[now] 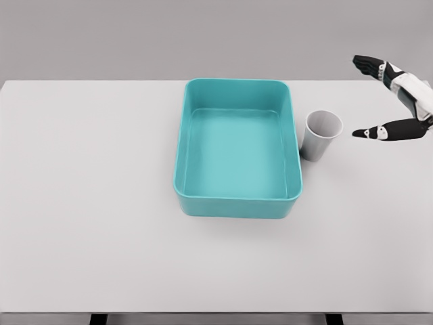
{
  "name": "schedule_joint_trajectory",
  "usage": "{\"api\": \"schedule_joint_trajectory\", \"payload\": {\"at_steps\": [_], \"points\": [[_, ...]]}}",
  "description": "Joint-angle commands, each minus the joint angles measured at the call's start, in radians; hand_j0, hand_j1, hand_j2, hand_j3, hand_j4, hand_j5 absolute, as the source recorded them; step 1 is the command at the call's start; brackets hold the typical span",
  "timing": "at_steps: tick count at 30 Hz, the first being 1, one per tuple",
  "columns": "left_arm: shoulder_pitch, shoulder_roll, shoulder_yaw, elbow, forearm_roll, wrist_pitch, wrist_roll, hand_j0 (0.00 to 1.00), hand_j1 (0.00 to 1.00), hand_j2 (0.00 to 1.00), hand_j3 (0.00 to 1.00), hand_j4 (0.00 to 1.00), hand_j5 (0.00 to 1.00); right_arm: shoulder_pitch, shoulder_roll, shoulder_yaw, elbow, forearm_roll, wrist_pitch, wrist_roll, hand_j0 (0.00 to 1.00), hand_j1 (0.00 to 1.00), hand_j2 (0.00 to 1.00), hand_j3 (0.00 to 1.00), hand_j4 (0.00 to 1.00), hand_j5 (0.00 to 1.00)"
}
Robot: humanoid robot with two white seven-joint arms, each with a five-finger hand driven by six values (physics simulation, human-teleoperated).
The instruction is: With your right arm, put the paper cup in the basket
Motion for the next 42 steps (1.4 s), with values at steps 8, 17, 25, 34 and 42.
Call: {"api": "schedule_joint_trajectory", "payload": {"at_steps": [8,17,25,34,42], "points": [[0.0,0.0,0.0,0.0,0.0,0.0,0.0,1.0,1.0,1.0,1.0,1.0,1.0,0.005,0.085,-0.02,0.207,-0.17,0.013,0.0,1.0,1.0,1.0,1.0,1.0,1.0],[0.0,0.0,0.0,0.0,0.0,0.0,0.0,1.0,1.0,1.0,1.0,1.0,1.0,0.002,0.145,-0.011,0.369,-0.22,-0.022,0.0,1.0,1.0,1.0,1.0,1.0,1.0],[0.0,0.0,0.0,0.0,0.0,0.0,0.0,1.0,1.0,1.0,1.0,1.0,1.0,-0.003,0.178,0.006,0.448,-0.213,-0.016,0.0,1.0,1.0,1.0,1.0,1.0,1.0],[0.0,0.0,0.0,0.0,0.002,0.001,0.0,1.0,1.0,1.0,1.0,1.0,1.0,-0.041,0.206,0.093,0.506,-0.208,-0.019,0.0,1.0,1.0,1.0,1.0,1.0,1.0],[0.0,0.0,0.0,0.0,0.0,0.0,0.0,1.0,1.0,1.0,1.0,1.0,1.0,-0.052,0.224,0.11,0.512,-0.208,-0.018,0.0,1.0,1.0,1.0,1.0,1.0,1.0]]}}
